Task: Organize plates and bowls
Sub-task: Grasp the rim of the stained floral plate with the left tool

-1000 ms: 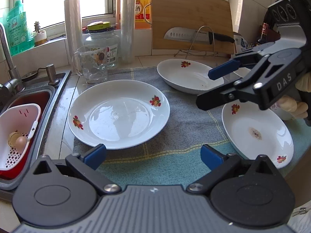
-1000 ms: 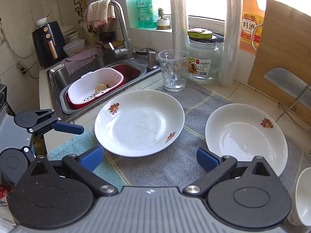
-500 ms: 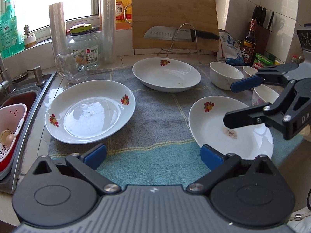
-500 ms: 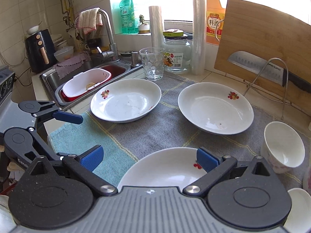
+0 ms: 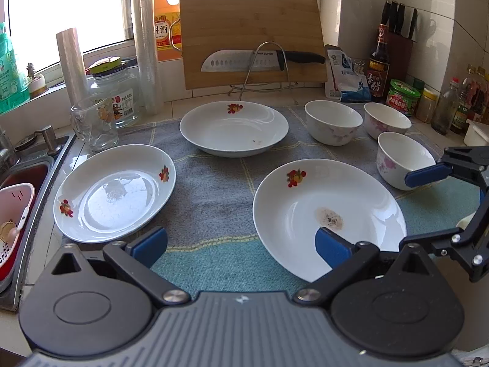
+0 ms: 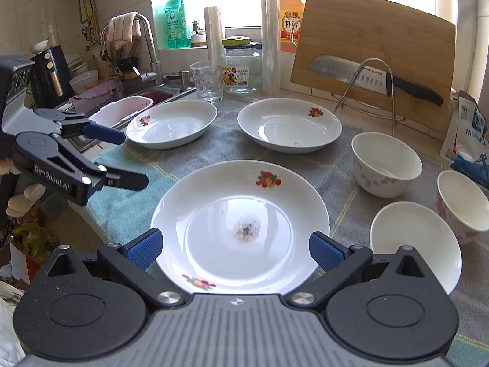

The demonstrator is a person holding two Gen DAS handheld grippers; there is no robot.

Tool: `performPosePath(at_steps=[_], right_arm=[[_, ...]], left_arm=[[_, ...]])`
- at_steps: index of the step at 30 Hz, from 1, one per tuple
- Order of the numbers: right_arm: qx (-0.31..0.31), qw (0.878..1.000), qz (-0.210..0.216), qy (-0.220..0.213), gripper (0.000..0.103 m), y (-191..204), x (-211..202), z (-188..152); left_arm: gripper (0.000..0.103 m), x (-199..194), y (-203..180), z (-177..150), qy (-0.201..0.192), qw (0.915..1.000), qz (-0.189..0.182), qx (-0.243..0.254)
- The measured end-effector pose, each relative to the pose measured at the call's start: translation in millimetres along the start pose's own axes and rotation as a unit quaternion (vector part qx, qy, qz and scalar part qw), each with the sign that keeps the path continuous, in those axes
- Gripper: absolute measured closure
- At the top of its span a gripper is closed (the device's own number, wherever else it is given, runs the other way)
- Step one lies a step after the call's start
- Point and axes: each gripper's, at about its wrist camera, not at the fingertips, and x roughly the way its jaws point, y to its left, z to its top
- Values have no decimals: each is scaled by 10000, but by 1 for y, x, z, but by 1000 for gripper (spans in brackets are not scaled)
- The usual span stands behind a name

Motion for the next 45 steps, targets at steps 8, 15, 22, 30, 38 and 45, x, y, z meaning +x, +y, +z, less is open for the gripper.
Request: performPosePath(at_steps=[8, 15, 22, 30, 38, 45], right_arm=[[-150, 9997, 18, 168, 0, -2, 2, -34], [-251, 9994, -164, 192, 0, -3, 21, -47], [-330, 9989, -254, 226, 0, -1, 37, -48], [-329, 9989, -311, 129, 0, -2, 45, -44], [-330, 9990, -309, 9, 0, -2, 43, -47], [-259, 9988, -393, -101, 0, 1, 42, -50]], left_arm=[[1, -11, -16, -3, 0, 9998, 154, -114], [1, -8, -19, -2, 114, 9997, 111, -190], [1, 8, -18, 3, 223, 9997, -83, -108], [1, 41, -6, 15, 453, 9982, -394, 45], [1, 89, -1, 33, 884, 9900, -1063, 285], [1, 122, -6, 45, 1304, 9750, -1661, 693]])
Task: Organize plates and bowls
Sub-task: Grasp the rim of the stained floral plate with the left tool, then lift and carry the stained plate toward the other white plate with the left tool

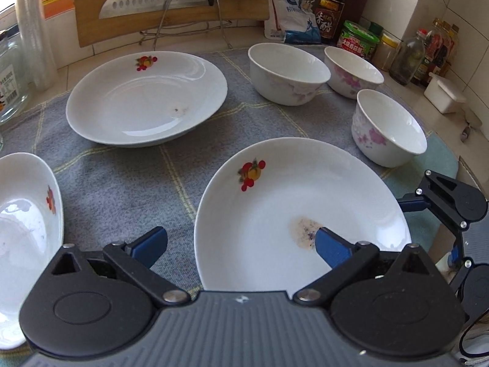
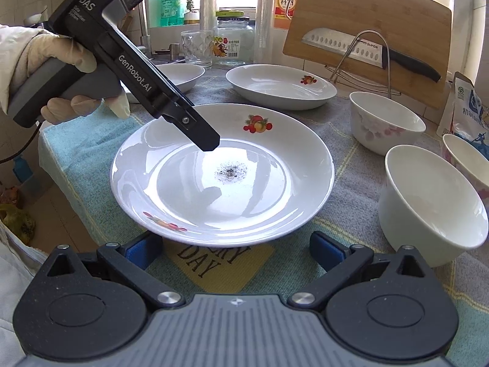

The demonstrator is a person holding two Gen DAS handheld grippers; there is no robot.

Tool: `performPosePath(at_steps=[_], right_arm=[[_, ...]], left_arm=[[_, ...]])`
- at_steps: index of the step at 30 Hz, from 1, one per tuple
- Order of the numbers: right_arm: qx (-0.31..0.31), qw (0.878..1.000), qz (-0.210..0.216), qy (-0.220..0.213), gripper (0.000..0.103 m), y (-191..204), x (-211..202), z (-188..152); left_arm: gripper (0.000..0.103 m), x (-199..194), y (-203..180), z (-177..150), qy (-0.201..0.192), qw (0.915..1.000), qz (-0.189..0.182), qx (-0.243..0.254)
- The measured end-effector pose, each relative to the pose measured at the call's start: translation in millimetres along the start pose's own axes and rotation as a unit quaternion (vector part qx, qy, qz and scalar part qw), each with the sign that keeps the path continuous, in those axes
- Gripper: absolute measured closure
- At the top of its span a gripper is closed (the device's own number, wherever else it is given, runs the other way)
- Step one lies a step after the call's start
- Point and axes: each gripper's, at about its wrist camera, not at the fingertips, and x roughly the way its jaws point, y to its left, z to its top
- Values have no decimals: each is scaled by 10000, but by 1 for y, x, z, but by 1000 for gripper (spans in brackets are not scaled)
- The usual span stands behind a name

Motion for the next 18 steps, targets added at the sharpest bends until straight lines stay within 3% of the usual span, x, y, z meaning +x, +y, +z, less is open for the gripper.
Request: performPosePath(at_steps=[6, 18], right_arm=[[28, 10000, -44, -6, 0, 2, -1, 0], [75, 9999, -104, 54, 0, 2, 0, 3]], left_arm=[[1, 13, 5, 9, 308, 9976, -622, 23], [1, 16, 22, 20, 626, 9901, -1237, 227]])
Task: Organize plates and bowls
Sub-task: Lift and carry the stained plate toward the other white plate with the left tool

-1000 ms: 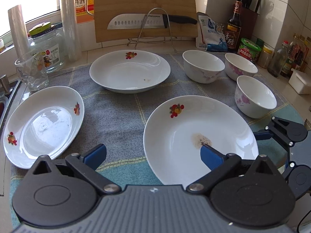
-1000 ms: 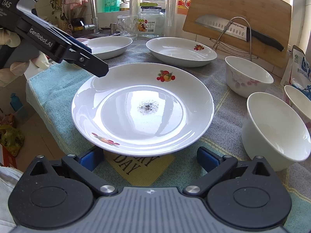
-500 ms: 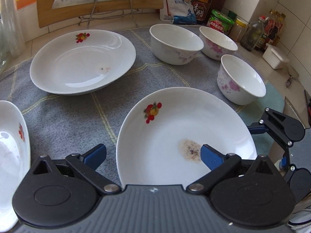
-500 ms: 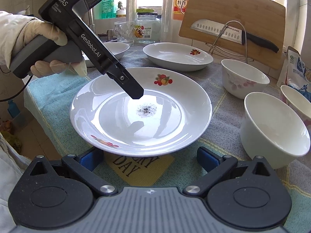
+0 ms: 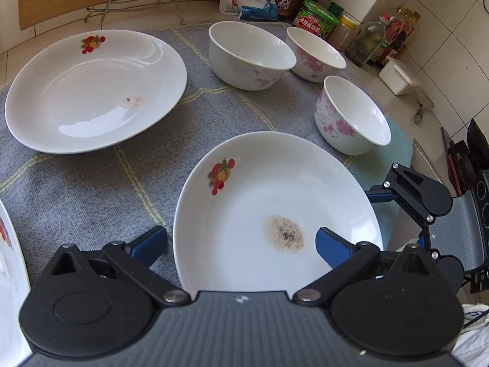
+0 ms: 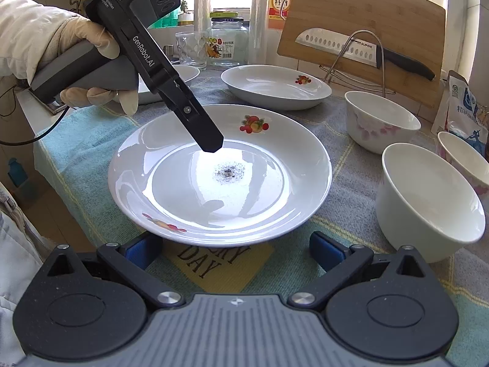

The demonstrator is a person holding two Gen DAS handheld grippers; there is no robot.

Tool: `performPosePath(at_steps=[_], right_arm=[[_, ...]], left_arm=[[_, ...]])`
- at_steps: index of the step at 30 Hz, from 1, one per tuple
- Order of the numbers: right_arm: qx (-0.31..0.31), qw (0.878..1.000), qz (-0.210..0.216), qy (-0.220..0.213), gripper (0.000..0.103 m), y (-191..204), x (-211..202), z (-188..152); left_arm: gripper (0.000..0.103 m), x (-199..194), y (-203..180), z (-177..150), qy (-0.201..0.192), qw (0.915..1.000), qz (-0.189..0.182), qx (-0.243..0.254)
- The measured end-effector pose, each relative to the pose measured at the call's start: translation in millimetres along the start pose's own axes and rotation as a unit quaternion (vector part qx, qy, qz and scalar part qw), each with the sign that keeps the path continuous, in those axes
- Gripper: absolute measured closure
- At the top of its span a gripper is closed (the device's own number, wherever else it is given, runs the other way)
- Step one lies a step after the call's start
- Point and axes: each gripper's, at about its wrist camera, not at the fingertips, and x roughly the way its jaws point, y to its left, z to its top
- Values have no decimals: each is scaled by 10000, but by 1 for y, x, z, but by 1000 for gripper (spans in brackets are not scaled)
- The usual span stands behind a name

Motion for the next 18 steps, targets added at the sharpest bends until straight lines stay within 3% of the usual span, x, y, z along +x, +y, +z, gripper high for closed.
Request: performPosePath(at_steps=[6, 10, 18], right_arm=[[-2, 10000, -8, 2, 0, 1, 1, 1], [13, 10000, -23, 4, 0, 1, 2, 1], [-134, 9999, -30, 48, 0, 5, 2, 5]], left_arm=[[1, 3, -5, 6, 284, 9992, 33, 281], [2, 2, 1, 12, 484, 9984, -140, 261], [15, 6, 0, 25, 933, 9933, -386, 555]])
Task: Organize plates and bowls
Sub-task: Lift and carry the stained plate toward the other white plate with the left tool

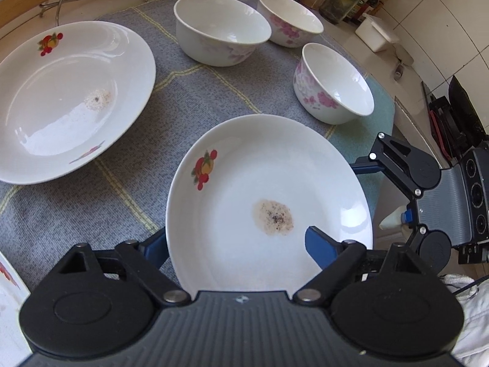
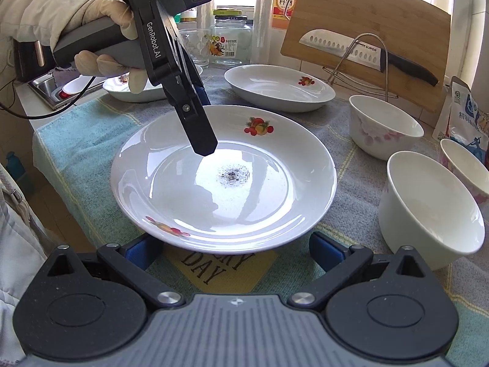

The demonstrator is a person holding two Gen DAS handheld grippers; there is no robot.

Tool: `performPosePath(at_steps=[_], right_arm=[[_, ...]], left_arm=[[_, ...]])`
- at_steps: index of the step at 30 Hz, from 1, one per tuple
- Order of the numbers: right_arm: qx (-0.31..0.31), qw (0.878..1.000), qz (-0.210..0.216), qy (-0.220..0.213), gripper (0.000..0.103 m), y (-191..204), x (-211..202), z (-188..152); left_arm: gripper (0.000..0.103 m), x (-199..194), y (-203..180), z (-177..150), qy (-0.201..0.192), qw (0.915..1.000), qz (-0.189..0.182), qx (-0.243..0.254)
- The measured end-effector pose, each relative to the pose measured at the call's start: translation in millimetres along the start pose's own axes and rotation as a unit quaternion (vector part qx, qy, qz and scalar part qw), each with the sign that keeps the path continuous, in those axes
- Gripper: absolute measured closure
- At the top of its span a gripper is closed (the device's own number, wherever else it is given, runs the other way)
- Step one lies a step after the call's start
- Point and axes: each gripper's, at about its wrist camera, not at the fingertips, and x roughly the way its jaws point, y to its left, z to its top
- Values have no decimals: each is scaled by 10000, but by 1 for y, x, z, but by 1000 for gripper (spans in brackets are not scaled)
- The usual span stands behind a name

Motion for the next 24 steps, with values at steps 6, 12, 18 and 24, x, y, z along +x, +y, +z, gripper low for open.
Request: performPosePath(at_steps=[6, 12, 18, 24], right_arm=[[-23, 10000, 52, 8, 0, 0, 1, 1], [-40, 9999, 106, 28, 0, 1, 1, 3], [-75, 9998, 195, 71, 0, 1, 2, 6], [-71, 9996, 246, 151, 0, 0, 4, 9]], left_arm=[[17, 1, 5, 8, 165, 9996, -201, -129], [17, 2, 10, 13, 232, 9986, -326, -335], [17, 4, 12, 16, 278, 9977, -394, -478], [16, 4, 11, 16, 275, 9975, -393, -527]])
